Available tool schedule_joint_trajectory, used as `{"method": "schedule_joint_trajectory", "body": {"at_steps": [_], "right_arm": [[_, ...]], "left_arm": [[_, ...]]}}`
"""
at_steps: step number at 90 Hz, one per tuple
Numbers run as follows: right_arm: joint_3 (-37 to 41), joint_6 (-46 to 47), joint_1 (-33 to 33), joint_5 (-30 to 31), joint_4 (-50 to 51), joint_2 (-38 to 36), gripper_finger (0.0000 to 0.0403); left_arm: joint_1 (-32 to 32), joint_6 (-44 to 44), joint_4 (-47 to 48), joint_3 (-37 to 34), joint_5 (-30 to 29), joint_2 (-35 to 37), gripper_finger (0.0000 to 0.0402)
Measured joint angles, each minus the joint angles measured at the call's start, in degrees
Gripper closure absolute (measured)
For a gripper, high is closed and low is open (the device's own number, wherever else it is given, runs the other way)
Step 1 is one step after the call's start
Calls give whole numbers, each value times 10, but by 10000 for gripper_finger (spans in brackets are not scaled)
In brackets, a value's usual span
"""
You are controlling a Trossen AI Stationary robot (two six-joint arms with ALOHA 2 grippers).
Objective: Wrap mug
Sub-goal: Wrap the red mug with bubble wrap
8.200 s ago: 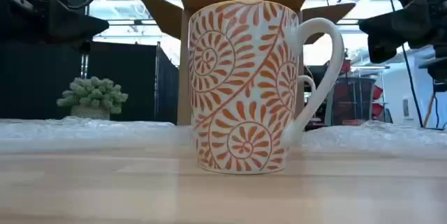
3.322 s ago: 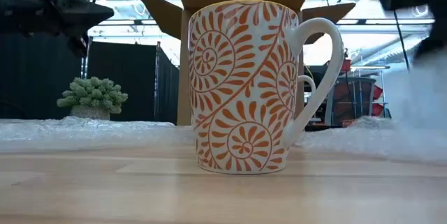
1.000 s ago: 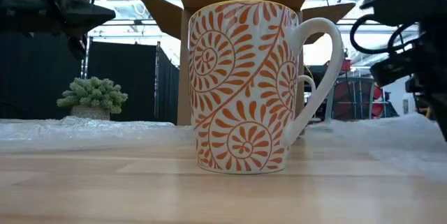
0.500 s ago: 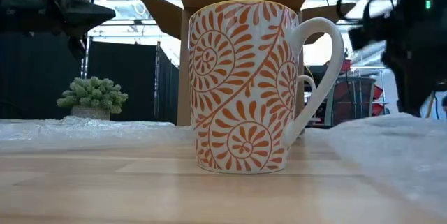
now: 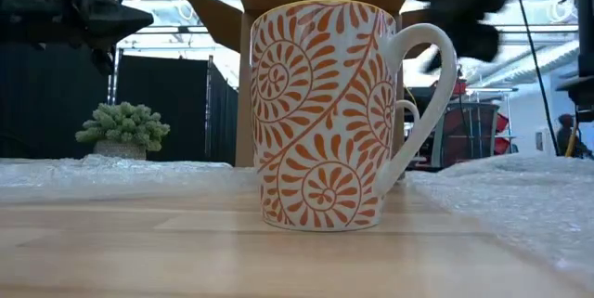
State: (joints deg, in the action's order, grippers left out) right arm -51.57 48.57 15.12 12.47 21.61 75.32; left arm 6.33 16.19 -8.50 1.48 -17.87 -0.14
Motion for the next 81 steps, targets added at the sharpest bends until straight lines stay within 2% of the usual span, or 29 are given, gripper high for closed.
{"method": "schedule_joint_trajectory", "body": {"at_steps": [9,15,26,43,52,70,81], "right_arm": [[0,-44,1,-1,-80,35,164],[-8,-59,5,0,-83,55,171],[-55,-102,17,11,-18,88,183],[-143,-280,42,28,53,141,188],[-163,-341,38,38,88,176,188],[-184,-357,4,61,135,240,189],[-186,-358,-7,42,142,257,191]], "left_arm": [[0,0,0,0,0,0,402],[0,0,0,0,0,0,402],[0,0,0,0,0,0,402],[0,1,0,0,0,0,402],[0,1,1,0,0,0,402],[0,1,8,0,0,0,402],[0,1,14,0,0,0,402]]}}
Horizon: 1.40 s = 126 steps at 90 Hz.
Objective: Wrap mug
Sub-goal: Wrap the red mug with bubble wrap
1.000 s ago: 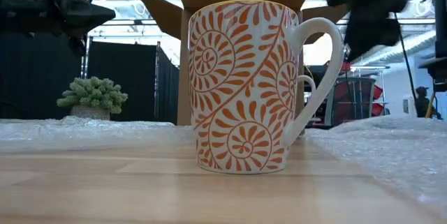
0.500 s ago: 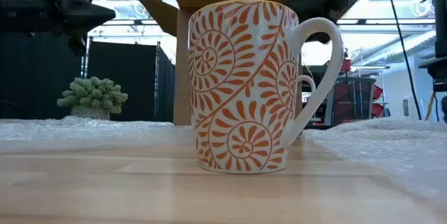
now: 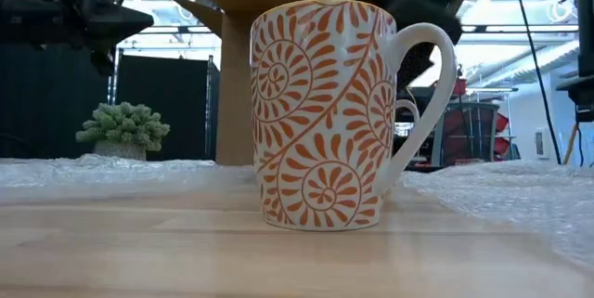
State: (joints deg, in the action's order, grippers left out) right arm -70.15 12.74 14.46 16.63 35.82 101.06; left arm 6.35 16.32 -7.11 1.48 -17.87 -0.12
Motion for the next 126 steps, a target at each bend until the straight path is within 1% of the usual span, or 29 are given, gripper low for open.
{"method": "schedule_joint_trajectory", "body": {"at_steps": [8,15,24,38,43,51,63,71,76,82,92,106,111,117,126], "right_arm": [[-1,-2,-2,-12,7,5,203],[0,-2,-2,-15,20,9,227],[0,-1,-2,-16,25,9,276],[0,-7,-2,-21,35,9,372],[0,-15,-2,-22,39,8,390],[-4,-15,0,-21,48,4,391],[-38,-1,13,-19,92,-16,396],[-53,23,32,-21,121,-42,398],[-55,47,47,-34,130,-68,398],[-57,94,68,-56,149,-98,399],[-57,183,114,-65,201,-131,400],[-54,319,183,-82,314,-138,401],[-38,361,202,-82,336,-138,401],[-7,407,217,-79,340,-142,401],[53,446,227,-79,330,-150,401]], "left_arm": [[0,0,6,0,0,0,402],[0,0,7,0,0,0,402],[0,0,6,0,-5,0,402],[0,-1,6,0,-7,0,402],[0,-1,6,0,-8,0,402],[0,-1,6,0,-8,0,402],[0,-2,6,0,-9,0,402],[0,-2,6,0,-9,0,402],[0,-1,6,0,-9,0,402],[0,-1,6,0,-9,0,402],[0,-2,6,0,-9,0,402],[0,-2,6,0,-11,0,402],[0,-2,6,0,-12,0,402],[0,-2,6,0,-13,0,402],[0,-2,6,0,-21,0,402]]}}
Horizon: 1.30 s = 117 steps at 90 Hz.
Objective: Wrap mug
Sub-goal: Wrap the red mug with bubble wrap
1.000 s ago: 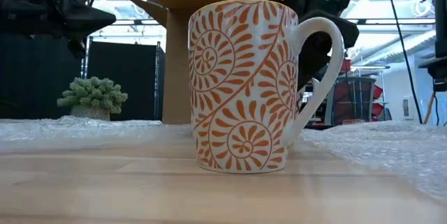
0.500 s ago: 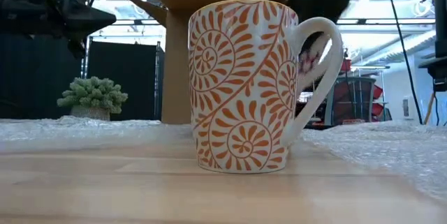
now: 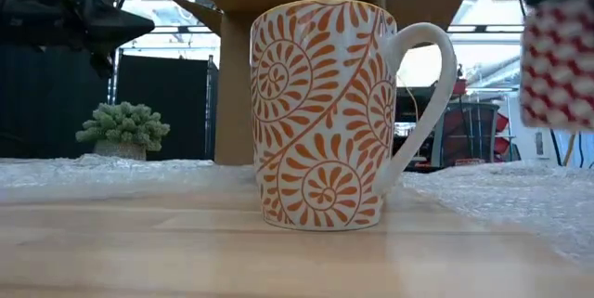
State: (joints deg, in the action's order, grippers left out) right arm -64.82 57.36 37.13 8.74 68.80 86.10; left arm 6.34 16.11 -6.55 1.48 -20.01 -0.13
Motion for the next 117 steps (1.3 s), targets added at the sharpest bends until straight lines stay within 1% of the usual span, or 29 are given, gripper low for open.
{"method": "schedule_joint_trajectory", "body": {"at_steps": [6,11,19,26,37,53,70,82,95,107,117], "right_arm": [[41,15,0,-6,-16,-7,400],[71,19,-8,-27,-25,-13,399],[98,14,-22,-46,-63,-24,399],[100,1,-31,-46,-83,-30,398],[88,-14,-38,-58,-82,-32,398],[71,-31,-42,-56,-87,-32,397],[106,-43,-61,-60,-121,-25,397],[112,-38,-64,-61,-134,-25,391],[112,-9,-64,-60,-138,-25,362],[111,-6,-64,-60,-139,-25,313],[93,-9,-64,-61,-110,-25,269]], "left_arm": [[0,0,0,0,-1,0,402],[0,0,-1,0,-5,0,402],[0,0,-1,0,-11,0,402],[0,1,0,0,-11,0,402],[0,1,0,0,-11,0,402],[0,1,0,0,-11,0,402],[0,1,0,0,-13,0,402],[0,1,0,0,-13,0,402],[0,1,0,0,-13,0,402],[0,1,0,0,-13,0,402],[0,3,0,0,-13,0,402]]}}
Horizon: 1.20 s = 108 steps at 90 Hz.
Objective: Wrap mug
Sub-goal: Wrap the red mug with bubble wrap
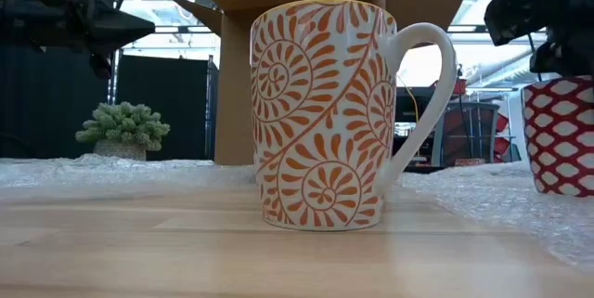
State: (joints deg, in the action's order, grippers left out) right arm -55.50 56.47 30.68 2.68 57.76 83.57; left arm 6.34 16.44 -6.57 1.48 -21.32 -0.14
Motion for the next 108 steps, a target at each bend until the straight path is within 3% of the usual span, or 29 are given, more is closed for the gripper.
{"method": "schedule_joint_trajectory", "body": {"at_steps": [33,46,59,67,84,108], "right_arm": [[-93,0,12,3,63,0,161],[-115,25,22,-6,83,0,148],[-152,67,40,-78,121,0,148],[-174,101,59,-84,121,0,151],[-182,185,121,-48,62,0,153],[-156,228,195,76,-77,2,153]], "left_arm": [[0,12,-4,0,3,0,402],[0,12,-4,0,3,0,402],[0,12,-3,0,4,0,402],[0,13,-2,0,5,0,402],[0,13,-2,0,5,0,402],[1,13,-1,0,5,0,402]]}}
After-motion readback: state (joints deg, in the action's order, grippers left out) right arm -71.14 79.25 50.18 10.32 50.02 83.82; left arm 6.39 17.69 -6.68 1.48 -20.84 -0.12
